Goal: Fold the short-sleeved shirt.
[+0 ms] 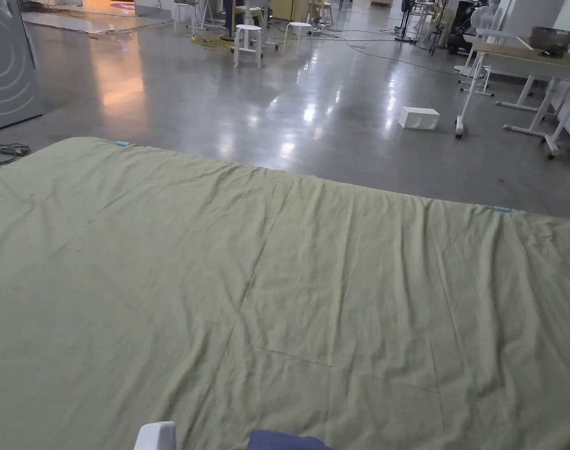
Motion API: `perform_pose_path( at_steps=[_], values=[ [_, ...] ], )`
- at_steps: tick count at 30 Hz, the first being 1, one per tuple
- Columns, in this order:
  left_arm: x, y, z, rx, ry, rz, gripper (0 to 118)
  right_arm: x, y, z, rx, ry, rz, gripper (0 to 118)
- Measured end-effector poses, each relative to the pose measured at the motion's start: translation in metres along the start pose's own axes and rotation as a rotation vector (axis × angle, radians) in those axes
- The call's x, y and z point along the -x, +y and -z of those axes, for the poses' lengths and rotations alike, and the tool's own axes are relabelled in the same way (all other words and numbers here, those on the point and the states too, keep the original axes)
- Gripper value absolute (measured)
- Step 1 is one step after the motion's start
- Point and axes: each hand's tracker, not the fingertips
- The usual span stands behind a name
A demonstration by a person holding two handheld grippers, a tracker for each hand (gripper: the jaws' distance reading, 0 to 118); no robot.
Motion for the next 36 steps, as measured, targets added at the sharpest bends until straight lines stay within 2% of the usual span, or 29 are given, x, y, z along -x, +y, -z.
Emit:
perform_pose_path(
  at_steps=[5, 7, 11, 13, 15, 16, 19, 21, 24, 27, 28, 33, 36],
  values=[
    [0.015, 0.008, 0.039, 0.125, -0.076, -0.073, 86, 0.001, 0.000, 0.003, 0.003, 0.001, -0.036, 0],
    [0.013, 0.009, 0.049, 0.146, -0.159, -0.092, 86, 0.001, 0.000, 0.003, 0.003, -0.001, -0.035, 0],
    [0.015, 0.011, 0.069, 0.207, -0.250, -0.227, 84, 0.001, 0.000, 0.002, 0.000, -0.001, -0.035, 0],
    [0.014, 0.009, 0.077, 0.224, -0.277, -0.211, 76, 0.001, 0.000, 0.004, 0.000, 0.001, -0.034, 0],
    [0.010, 0.005, 0.083, 0.225, -0.243, -0.170, 50, 0.000, 0.000, 0.004, 0.001, 0.002, -0.041, 0],
    [0.011, 0.004, 0.084, 0.227, -0.213, -0.150, 48, 0.000, 0.000, 0.004, 0.001, 0.000, -0.046, 0],
    [0.016, 0.000, 0.083, 0.210, -0.264, -0.228, 37, -0.001, 0.000, 0.004, -0.001, 0.007, -0.043, 0],
    [0.018, -0.005, 0.082, 0.211, -0.263, -0.223, 35, -0.002, -0.001, 0.005, -0.005, 0.009, -0.047, 0],
    [0.019, -0.007, 0.079, 0.200, -0.303, -0.248, 26, -0.001, -0.002, 0.005, -0.026, -0.001, -0.055, 0],
    [0.011, -0.001, 0.072, 0.203, -0.299, -0.221, 25, 0.006, 0.005, 0.003, -0.044, -0.035, -0.168, 0],
    [0.009, 0.001, 0.068, 0.203, -0.303, -0.217, 24, 0.006, 0.006, 0.002, -0.048, -0.033, -0.177, 0],
    [0.005, 0.028, 0.031, 0.183, -0.314, -0.179, 24, 0.009, 0.023, -0.003, -0.075, -0.037, -0.181, 0],
    [0.021, 0.053, -0.005, 0.153, -0.277, -0.168, 23, 0.005, 0.044, -0.006, -0.105, -0.019, -0.140, 0]
  ],
)
